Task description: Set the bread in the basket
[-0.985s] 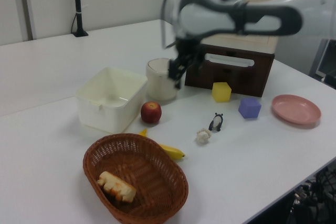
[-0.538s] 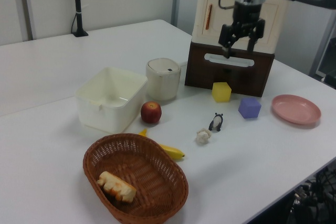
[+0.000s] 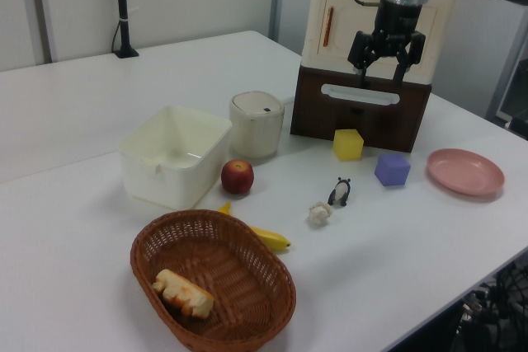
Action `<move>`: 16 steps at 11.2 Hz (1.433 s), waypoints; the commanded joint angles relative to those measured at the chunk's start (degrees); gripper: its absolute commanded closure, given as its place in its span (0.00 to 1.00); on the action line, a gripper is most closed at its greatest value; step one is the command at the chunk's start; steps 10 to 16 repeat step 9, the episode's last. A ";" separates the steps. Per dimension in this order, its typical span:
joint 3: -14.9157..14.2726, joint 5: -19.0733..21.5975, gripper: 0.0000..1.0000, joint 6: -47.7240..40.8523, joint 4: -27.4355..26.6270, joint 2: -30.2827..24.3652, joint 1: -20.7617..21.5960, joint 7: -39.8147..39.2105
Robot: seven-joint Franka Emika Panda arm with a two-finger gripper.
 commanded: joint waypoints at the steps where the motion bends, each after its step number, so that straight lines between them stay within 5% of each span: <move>1: -2.92 4.91 0.00 -2.83 -0.02 -0.29 0.29 -4.92; 16: -2.30 4.29 0.00 -2.50 -0.11 1.11 1.43 -5.81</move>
